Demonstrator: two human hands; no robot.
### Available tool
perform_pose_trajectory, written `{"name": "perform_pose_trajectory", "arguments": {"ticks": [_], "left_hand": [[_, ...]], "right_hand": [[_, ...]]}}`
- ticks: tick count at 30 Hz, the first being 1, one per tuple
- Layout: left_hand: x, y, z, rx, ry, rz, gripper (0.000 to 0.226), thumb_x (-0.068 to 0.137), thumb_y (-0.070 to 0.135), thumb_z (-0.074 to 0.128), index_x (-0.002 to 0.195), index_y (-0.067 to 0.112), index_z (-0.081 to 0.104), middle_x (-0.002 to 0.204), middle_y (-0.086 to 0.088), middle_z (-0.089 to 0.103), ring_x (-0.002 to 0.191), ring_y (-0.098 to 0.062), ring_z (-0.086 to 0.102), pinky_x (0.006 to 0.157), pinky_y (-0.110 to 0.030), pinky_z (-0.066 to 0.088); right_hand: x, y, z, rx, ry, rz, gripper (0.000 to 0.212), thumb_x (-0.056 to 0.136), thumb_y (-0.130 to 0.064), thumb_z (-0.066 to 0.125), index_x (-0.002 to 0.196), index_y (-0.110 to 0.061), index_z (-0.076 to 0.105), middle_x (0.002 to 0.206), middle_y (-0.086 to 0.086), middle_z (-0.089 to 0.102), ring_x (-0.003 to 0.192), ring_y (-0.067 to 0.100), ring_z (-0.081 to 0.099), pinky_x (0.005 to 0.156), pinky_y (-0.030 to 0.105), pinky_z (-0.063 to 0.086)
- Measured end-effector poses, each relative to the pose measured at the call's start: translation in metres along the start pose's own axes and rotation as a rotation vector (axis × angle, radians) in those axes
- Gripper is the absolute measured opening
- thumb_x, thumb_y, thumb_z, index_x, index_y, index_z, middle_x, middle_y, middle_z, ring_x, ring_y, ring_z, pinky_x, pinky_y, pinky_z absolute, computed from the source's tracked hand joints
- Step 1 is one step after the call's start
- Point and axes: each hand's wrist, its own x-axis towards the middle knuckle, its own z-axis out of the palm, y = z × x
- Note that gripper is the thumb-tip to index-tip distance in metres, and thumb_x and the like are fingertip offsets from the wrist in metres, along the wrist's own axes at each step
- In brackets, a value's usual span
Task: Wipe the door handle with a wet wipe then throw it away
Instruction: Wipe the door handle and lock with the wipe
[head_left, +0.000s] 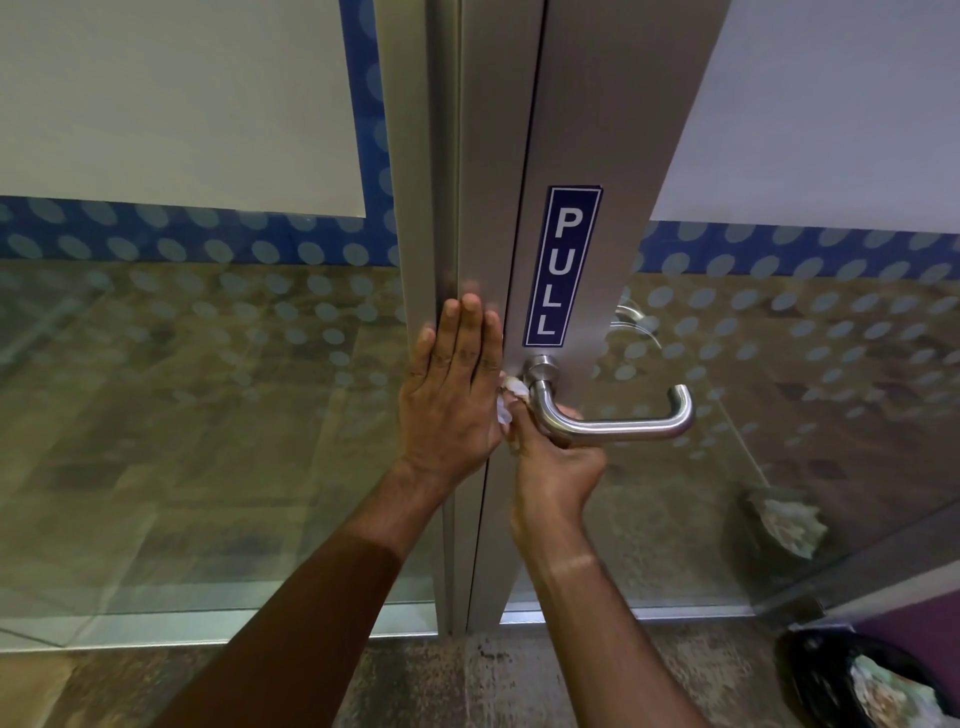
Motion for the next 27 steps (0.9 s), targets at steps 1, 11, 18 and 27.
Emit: {"name": "perform_pose_trajectory", "arguments": {"ticks": [1,11,18,27], "left_hand": [[0.000,0.000,0.000,0.000,0.002,-0.001,0.080,0.093,0.027,0.035,0.152,0.008,-0.016,0.160,-0.009,-0.030,0.150,-0.021,-0.021,0.123,-0.037,-0.012],[0.001,0.001,-0.004,0.018,0.005,0.004,0.069,0.102,0.025,0.026,0.152,0.008,-0.019,0.159,-0.008,-0.032,0.149,-0.020,-0.023,0.123,-0.036,-0.013],[0.000,0.001,-0.001,0.027,0.019,-0.008,0.077,0.098,0.021,0.037,0.152,0.007,-0.016,0.160,-0.009,-0.029,0.150,-0.021,-0.021,0.123,-0.037,-0.012],[-0.001,0.001,0.001,0.019,0.021,-0.003,0.082,0.094,0.018,0.042,0.153,0.008,-0.014,0.161,-0.009,-0.027,0.150,-0.022,-0.019,0.123,-0.037,-0.011]], "right_hand": [[0.001,0.000,-0.001,-0.009,0.006,-0.003,0.023,0.070,0.004,0.083,0.088,0.009,0.071,0.079,0.015,0.075,0.073,0.022,0.072,0.069,0.033,0.058],[0.005,-0.002,-0.012,-0.007,-0.043,0.035,0.019,0.064,0.001,0.088,0.078,0.005,0.076,0.072,0.008,0.075,0.069,0.018,0.068,0.066,0.028,0.057],[0.017,-0.002,-0.029,-0.021,0.039,-0.015,0.026,0.072,0.013,0.076,0.078,-0.012,0.077,0.076,0.001,0.077,0.075,0.013,0.071,0.068,0.024,0.055],[0.021,-0.011,-0.021,0.149,0.006,-0.011,0.024,0.077,-0.013,0.081,0.100,-0.005,0.075,0.093,0.006,0.077,0.089,0.018,0.069,0.081,0.031,0.055]]}}
